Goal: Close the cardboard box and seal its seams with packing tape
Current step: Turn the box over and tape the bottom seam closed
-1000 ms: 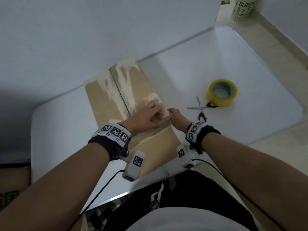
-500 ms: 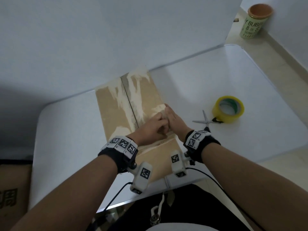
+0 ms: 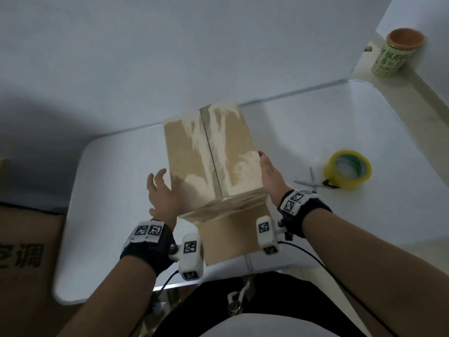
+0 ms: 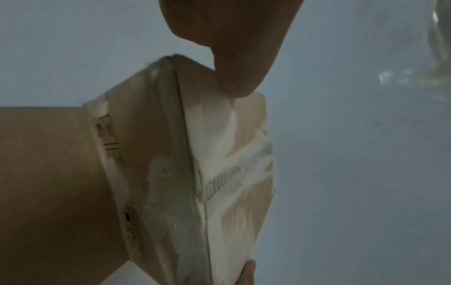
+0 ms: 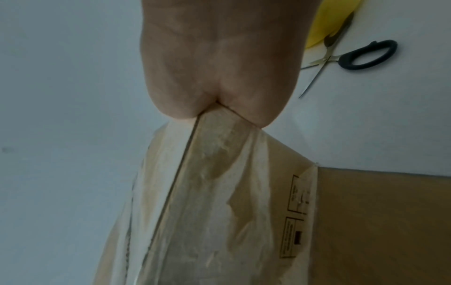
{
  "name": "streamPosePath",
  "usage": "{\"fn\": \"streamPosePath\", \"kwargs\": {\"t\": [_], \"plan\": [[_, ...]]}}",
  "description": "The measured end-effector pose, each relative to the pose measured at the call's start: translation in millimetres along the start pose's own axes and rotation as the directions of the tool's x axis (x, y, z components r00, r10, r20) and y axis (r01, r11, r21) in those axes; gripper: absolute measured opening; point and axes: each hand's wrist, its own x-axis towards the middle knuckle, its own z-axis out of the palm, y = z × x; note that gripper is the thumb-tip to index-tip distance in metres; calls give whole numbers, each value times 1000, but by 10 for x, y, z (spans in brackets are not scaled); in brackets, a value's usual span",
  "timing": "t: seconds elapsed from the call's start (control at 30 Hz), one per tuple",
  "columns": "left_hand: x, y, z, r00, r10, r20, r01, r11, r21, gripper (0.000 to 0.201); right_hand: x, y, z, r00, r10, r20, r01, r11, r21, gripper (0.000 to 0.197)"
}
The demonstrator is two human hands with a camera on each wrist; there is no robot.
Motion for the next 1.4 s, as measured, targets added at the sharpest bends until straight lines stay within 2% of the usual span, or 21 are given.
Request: {"fn": "streamPosePath", "kwargs": {"t": [0.07,0.1,0.17,0.3,0.4,0.47,0.53,0.6,0.63,0.7,0.77,0.83,0.87,0.93,0.97,1.03,1.1,1.2,1.3,1.37,1.4], "plan": [[-22,-122,40,988,-133,82,149,959,-240,56,-25,15,49,998,57,30,-57,998,5,56],[-25,-144,51,978,-184,102,206,934,-291,60,-44,23,79,995,88,42,-88,996,-2,60],[-30,-127,58,970,-230,76,242,934,-261,68,-84,21,121,992,119,46,-118,993,-26,63],[47,-124,30,975,-219,35,220,941,-255,78,-110,-8,157,993,97,66,-91,992,-86,59],[307,-135,-129,982,-189,3,187,967,-173,76,-83,-8,195,985,81,152,-67,993,-95,52],[490,-213,-325,981,-191,-39,187,977,-100,70,-106,-52,208,952,151,265,-121,985,-126,54],[605,-327,-542,967,-209,-146,208,978,-22,56,-82,-128,232,916,199,349,-131,969,-207,60],[614,-341,-684,954,-131,-269,170,977,129,45,-26,-224,297,918,198,344,-111,960,-257,66],[587,-268,-684,960,-49,-275,107,974,200,42,31,-261,342,938,171,301,-92,961,-260,67],[506,-30,-573,981,100,-167,-49,958,284,41,137,-383,441,979,64,194,-4,954,-298,64],[393,191,-383,978,205,37,-204,910,360,46,245,-534,514,986,-102,135,147,913,-380,54],[315,318,-222,942,242,232,-321,851,416,52,383,-682,568,972,-201,121,234,852,-468,51],[307,342,-179,931,225,289,-337,834,437,53,472,-731,587,968,-215,127,249,828,-503,55],[306,378,-196,941,149,304,-284,836,469,58,651,-805,610,968,-205,147,252,797,-549,62],[321,373,-234,960,97,263,-217,850,481,63,743,-832,625,969,-196,150,247,781,-574,64],[345,314,-367,992,-48,114,-9,892,451,63,910,-866,660,971,-188,144,237,744,-624,66],[371,163,-524,977,-211,-16,202,904,377,60,1048,-896,661,972,-195,132,231,678,-698,68],[396,-113,-699,917,-398,30,381,895,231,75,1124,-930,590,962,-196,192,268,525,-808,67],[443,-256,-719,895,-430,118,435,900,-22,81,1054,-992,500,970,-219,106,202,481,-853,57],[444,-218,-707,912,-407,54,410,910,-65,83,970,-971,419,980,-200,17,109,455,-884,51],[444,-184,-707,918,-397,15,397,915,-76,83,917,-931,372,983,-183,13,95,451,-887,49]]}}
